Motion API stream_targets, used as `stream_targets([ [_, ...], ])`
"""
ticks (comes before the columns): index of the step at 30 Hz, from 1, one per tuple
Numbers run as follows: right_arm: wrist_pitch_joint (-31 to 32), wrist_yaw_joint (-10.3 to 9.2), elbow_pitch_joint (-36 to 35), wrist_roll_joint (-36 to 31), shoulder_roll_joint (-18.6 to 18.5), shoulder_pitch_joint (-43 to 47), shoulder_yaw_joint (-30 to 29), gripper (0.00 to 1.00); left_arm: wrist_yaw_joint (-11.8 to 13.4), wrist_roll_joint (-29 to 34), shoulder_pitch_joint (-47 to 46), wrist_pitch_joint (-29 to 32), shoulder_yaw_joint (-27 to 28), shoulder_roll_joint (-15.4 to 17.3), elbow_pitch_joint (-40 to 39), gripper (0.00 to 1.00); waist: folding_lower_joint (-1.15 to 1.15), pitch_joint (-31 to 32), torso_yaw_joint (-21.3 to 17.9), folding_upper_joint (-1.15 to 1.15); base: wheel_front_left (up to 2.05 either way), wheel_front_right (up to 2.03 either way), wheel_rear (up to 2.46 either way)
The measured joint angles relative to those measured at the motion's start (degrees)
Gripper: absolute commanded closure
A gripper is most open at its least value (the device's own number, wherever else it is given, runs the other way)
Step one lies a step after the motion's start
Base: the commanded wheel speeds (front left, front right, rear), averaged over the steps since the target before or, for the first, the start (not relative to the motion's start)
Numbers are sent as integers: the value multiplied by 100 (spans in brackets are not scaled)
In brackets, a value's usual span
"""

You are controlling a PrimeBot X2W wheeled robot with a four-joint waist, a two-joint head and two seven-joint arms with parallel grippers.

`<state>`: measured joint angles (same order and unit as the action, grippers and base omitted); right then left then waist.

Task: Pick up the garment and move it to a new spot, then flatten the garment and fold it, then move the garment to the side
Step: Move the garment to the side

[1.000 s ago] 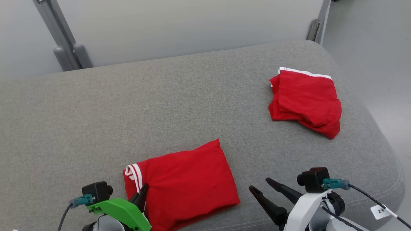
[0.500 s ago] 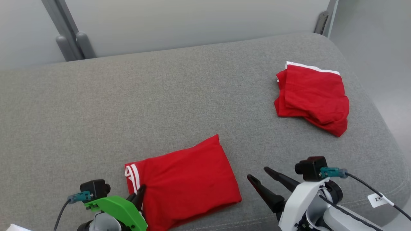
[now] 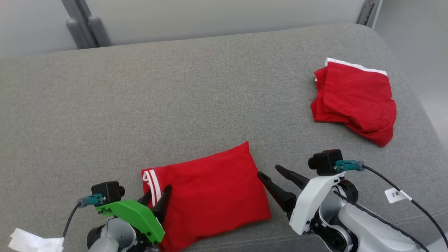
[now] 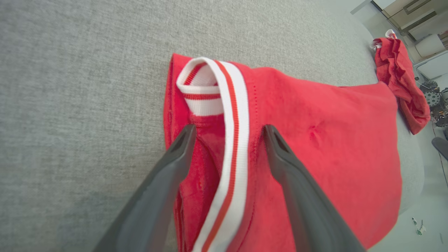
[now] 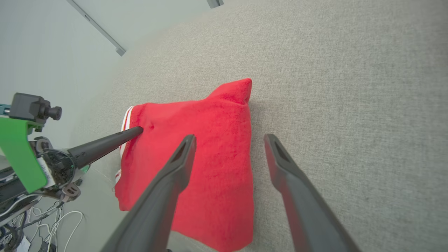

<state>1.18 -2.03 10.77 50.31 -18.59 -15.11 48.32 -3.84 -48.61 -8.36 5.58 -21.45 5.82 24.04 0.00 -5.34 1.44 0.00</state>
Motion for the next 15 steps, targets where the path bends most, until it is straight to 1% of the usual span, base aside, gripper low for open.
stream_targets([
  [11,223,56,514,212,129,-308,-79,0,-1,60,-289,-60,-30,-35,0,0,0,-324,211,0,0,0,0],
  [15,249,126,689,341,215,-399,-166,0,-11,92,-380,-118,-32,-65,18,0,0,-417,299,0,0,0,0],
])
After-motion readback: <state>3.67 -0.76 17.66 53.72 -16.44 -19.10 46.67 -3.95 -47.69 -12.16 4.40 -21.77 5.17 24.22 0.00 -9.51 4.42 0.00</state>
